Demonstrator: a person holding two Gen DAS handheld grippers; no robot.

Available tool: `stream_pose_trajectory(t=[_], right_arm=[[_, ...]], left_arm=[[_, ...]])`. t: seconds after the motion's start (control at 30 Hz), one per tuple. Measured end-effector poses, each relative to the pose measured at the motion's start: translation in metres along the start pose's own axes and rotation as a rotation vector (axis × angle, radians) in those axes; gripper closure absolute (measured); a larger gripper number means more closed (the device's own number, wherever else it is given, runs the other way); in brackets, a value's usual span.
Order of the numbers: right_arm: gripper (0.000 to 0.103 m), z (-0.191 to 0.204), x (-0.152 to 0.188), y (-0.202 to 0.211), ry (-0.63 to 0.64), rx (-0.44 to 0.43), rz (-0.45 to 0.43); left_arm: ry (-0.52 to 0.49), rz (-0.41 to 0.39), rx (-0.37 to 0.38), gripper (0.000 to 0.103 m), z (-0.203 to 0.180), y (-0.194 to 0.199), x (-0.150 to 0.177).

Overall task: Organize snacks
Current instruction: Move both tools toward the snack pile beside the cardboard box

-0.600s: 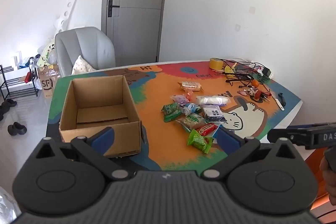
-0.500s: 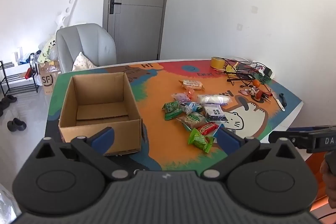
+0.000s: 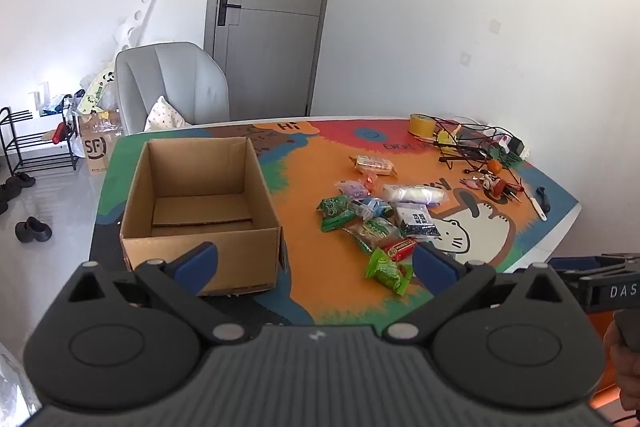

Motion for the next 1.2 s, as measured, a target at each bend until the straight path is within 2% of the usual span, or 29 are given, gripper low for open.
stream_pose_trajectory(t=[0.6, 1.2], right_arm=[[0.0, -0.0014, 0.0007, -0.0033, 0.012, 0.054, -0.005], [0.0, -0.0022, -0.0003, -0.0056, 0.01, 0.062, -0.007]], left_arm=[[-0.009, 0.018, 0.001, 0.0, -0.0008, -0.0052, 0.0073], [-0.008, 0.023, -0.005, 0.0, 0.0018, -0.0064, 0.0081]])
Point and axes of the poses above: each gripper's, at about its wrist camera, not at the fingertips, and y roughly against the way its jaws point, z to its left, x to its underside, the point moved 4 cm from there along -y, roughly the way its jaws point, and after that the axes turned 1 degree about x, right-handed, at the moved point
